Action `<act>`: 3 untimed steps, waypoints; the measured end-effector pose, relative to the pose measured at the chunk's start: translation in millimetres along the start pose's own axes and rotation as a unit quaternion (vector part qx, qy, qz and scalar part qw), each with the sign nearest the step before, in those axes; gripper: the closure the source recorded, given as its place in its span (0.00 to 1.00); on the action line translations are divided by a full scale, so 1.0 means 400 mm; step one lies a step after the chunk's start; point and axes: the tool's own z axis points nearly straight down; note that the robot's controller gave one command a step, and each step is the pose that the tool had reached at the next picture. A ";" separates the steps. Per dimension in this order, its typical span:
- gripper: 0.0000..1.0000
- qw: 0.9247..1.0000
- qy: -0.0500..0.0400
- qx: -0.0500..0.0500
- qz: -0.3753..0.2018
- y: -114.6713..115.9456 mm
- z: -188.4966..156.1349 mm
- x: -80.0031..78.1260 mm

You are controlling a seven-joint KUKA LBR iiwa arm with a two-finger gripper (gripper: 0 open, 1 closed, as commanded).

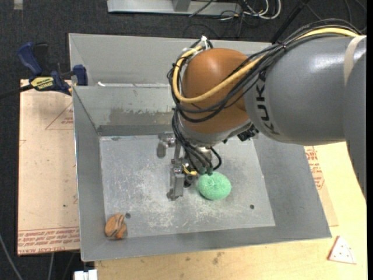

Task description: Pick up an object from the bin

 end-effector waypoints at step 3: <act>0.00 0.999 -0.003 0.000 -0.040 -0.191 0.112 -0.033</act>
Offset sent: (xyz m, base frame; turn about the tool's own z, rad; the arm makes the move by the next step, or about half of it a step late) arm 0.0387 -0.0506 -0.0042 0.0361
